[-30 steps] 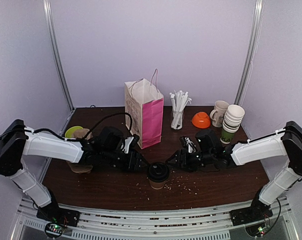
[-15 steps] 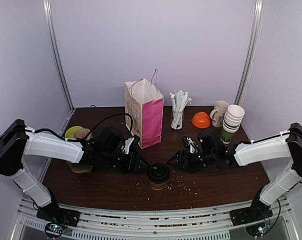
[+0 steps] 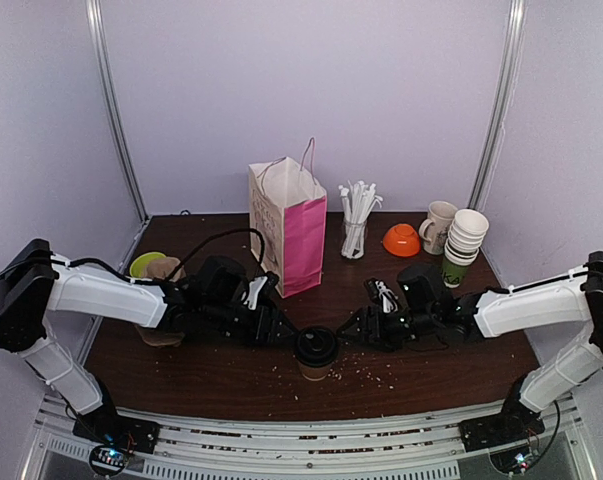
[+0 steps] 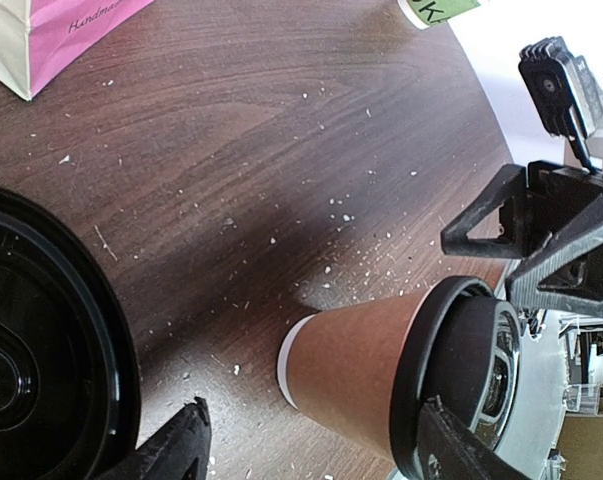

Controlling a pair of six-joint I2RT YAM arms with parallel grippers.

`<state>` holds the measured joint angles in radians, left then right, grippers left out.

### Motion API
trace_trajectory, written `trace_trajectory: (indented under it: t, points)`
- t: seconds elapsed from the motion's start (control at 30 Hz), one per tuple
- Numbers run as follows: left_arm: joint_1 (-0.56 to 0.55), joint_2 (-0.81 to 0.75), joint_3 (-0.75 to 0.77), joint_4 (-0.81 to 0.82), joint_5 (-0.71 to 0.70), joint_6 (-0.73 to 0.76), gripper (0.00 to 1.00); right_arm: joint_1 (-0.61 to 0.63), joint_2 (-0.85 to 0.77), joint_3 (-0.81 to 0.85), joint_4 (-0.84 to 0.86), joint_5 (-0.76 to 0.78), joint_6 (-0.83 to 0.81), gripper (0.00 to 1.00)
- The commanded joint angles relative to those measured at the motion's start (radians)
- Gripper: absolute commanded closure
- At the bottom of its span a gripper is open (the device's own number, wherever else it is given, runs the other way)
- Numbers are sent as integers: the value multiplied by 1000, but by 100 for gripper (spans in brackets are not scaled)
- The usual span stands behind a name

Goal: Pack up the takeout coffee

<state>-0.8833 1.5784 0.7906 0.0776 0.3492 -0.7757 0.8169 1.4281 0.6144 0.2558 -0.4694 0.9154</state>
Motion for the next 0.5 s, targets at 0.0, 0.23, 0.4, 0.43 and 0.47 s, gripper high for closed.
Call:
trace_trajectory:
  t: [0.0, 0.23, 0.4, 0.43, 0.47]
  points:
    - [3, 10, -12, 28, 7, 8, 26, 10, 8, -1, 4, -17, -6, 36]
    - [2, 17, -14, 29, 10, 9, 27, 12, 34, 7, 0, -14, -10, 36]
    - [1, 24, -23, 39, 19, 5, 27, 14, 65, -1, -4, -9, -13, 39]
    - [1, 26, -24, 41, 22, 5, 27, 15, 70, -4, -5, -7, -13, 40]
    - [1, 27, -27, 43, 23, 4, 28, 15, 71, -5, -9, -4, -15, 41]
